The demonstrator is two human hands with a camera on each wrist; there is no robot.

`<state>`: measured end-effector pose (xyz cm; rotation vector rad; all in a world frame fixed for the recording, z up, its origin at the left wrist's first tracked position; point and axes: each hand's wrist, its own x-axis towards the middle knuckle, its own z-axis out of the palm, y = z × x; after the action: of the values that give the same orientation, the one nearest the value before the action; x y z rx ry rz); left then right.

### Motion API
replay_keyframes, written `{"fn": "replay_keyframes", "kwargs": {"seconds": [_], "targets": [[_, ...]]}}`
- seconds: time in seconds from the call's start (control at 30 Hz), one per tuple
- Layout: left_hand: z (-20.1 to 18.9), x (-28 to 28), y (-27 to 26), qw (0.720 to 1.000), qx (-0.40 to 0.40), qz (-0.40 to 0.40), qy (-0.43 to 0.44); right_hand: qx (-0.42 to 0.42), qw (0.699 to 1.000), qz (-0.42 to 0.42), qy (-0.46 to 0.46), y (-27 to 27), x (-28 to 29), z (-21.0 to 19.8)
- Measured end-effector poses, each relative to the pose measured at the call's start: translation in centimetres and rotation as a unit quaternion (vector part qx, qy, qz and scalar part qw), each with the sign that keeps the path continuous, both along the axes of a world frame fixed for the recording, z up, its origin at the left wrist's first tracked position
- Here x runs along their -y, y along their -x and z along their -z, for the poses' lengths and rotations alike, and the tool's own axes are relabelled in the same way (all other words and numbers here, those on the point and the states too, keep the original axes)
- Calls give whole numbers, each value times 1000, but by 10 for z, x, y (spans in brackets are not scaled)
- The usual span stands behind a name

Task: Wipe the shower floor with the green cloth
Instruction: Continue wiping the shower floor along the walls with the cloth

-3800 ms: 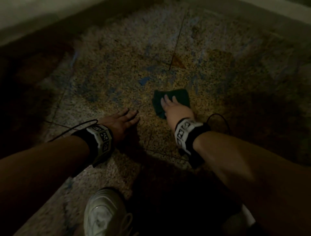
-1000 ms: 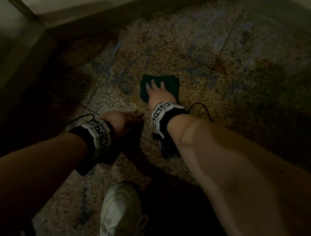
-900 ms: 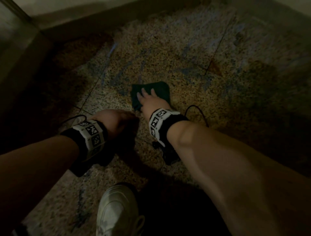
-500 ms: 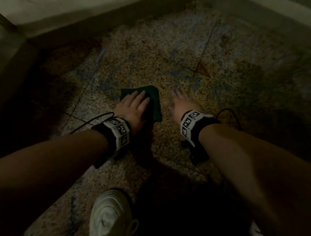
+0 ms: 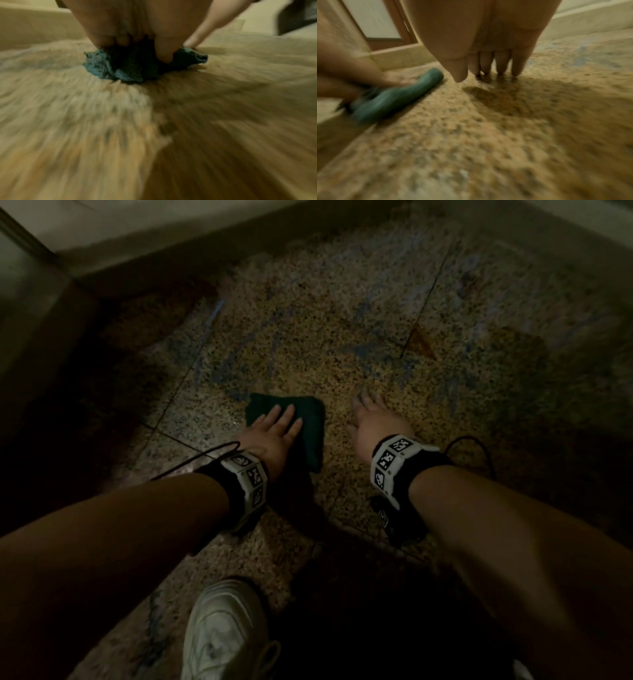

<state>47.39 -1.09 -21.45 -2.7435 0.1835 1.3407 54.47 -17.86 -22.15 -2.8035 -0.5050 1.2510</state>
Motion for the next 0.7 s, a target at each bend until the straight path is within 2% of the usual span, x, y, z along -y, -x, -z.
{"fn": "replay_keyframes", "kwargs": {"seconds": [0.1, 0.23, 0.33, 0.57, 0.7], "targets": [[-4, -1, 15, 1000, -21, -7, -7, 16, 1000, -2, 13, 2, -6, 1], [-7, -4, 11, 1000, -23, -9, 3, 7, 1000, 7, -1, 3, -6, 0], [-5, -10, -5, 1000, -22, 5, -8, 9, 1000, -3, -12, 1, -1, -2], [8, -16, -65, 999, 12, -48, -4, -11, 1000, -20, -7, -2, 6, 1], [7, -15, -65, 1000, 2, -30, -7, -72, 997, -11, 29, -12, -5, -13]]}}
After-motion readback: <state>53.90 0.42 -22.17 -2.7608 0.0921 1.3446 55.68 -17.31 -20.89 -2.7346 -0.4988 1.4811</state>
